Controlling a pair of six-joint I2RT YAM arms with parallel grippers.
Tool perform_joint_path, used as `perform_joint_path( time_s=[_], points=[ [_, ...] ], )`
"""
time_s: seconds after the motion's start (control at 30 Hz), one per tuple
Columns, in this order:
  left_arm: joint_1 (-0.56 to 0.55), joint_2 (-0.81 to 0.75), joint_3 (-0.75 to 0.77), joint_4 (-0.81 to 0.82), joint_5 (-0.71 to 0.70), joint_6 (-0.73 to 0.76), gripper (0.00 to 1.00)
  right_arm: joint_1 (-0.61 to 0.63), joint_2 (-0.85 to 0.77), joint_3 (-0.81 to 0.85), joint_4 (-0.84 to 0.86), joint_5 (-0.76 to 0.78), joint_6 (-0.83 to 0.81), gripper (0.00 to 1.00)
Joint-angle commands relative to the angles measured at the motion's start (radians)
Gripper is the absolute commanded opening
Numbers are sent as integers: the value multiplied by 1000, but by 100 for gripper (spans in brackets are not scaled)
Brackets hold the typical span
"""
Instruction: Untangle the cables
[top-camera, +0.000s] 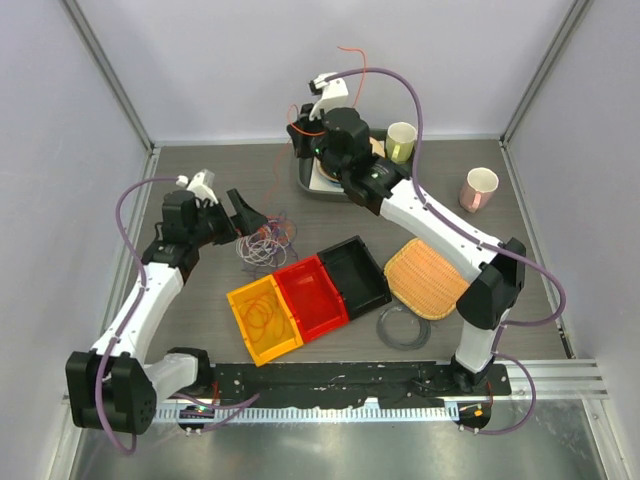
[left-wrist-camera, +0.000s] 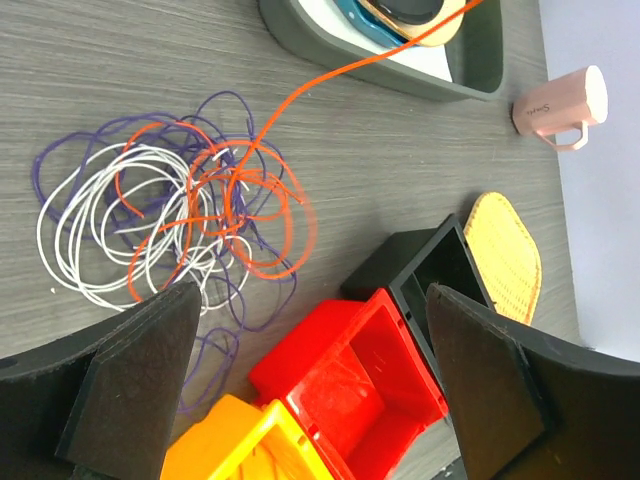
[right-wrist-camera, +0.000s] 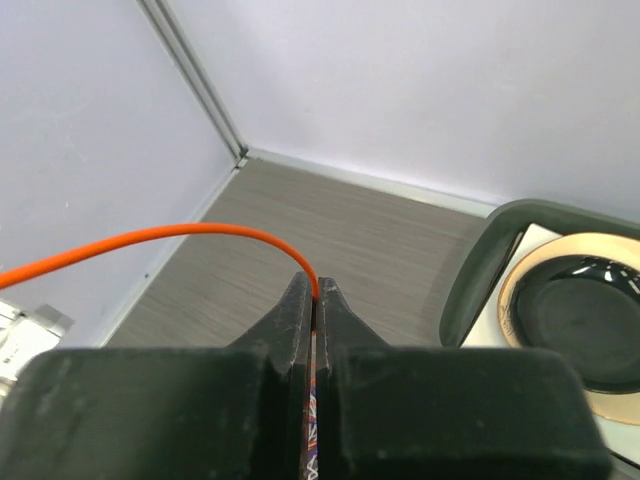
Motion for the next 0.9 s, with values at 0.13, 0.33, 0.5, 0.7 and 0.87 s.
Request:
perform_joint_path(
  time_s=[0.13,0.33,0.5,0.7,0.87],
  points=[
    [2,143,11,88,-47,45,100,11,-96,197,-33,192,-110,1],
    [2,217,40,83,-46,30,100,11,-154,271,48,318,-201,1],
    [2,208,48,82,-34,19,100,11,-223,280,52,350,-237,1],
    [2,150,58,46,-83,-32,100,11,-307,239,-56,144,-191,1],
    [2,128,68,-18,-133,-29,100,11,-407,277,12,197,-208,1]
  ],
)
